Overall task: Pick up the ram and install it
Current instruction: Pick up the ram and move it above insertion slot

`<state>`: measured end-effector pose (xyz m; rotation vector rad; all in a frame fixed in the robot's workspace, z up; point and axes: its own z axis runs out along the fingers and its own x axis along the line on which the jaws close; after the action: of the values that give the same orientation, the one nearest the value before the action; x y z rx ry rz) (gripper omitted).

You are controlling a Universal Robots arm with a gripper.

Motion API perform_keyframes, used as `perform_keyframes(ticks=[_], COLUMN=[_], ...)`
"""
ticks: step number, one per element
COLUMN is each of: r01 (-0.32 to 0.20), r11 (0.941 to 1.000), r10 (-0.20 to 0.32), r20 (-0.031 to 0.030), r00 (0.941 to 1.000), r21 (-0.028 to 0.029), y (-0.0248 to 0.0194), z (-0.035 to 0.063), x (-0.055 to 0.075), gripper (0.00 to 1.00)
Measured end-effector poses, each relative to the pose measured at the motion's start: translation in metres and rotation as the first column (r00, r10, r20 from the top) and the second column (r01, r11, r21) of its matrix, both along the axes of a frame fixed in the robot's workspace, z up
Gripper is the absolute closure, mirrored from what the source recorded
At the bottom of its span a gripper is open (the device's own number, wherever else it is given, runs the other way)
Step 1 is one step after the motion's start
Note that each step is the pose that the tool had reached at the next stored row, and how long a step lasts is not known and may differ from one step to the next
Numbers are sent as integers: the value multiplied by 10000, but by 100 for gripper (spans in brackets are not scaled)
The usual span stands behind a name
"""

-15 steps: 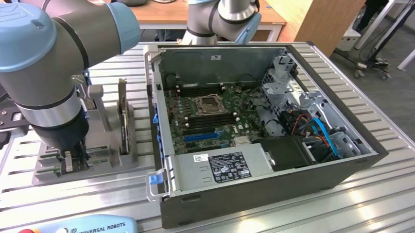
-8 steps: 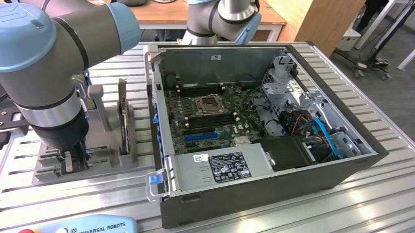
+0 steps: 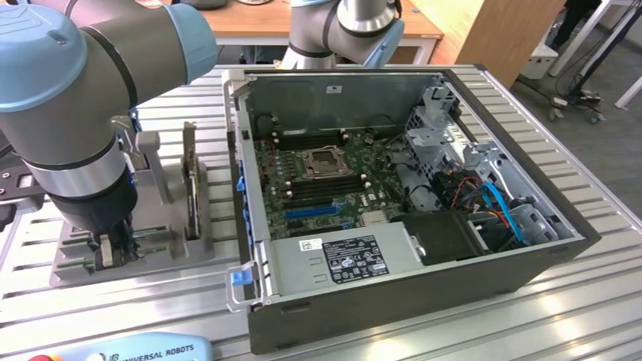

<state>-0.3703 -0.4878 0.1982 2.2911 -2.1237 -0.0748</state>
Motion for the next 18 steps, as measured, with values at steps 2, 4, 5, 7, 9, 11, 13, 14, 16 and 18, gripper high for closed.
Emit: perform_keyframes(ticks=[2,4,5,7,9,11,13,14,16,18], r01=[0,-1,0,0,0,0,0,0,0,0], r11=[10000,10000,10000,10000,10000,10000,10000,10000,10000,10000], r10=[0,1,0,0,0,0,0,0,0,0], r20=[0,0,0,1,1,0,0,2,2,0], r00=[10000,10000,10000,10000,10000,10000,10000,10000,10000,10000], r21=[0,0,0,3,3,2,2,4,5,3], y=[0,0,0,0,-1,-1,-1,0,0,-1], z=[0,0,0,-1,0,6,14,15,16,18], x=[0,0,0,0,0,0,0,0,0,0], gripper=[79,79,79,79,79,79,79,79,79,79])
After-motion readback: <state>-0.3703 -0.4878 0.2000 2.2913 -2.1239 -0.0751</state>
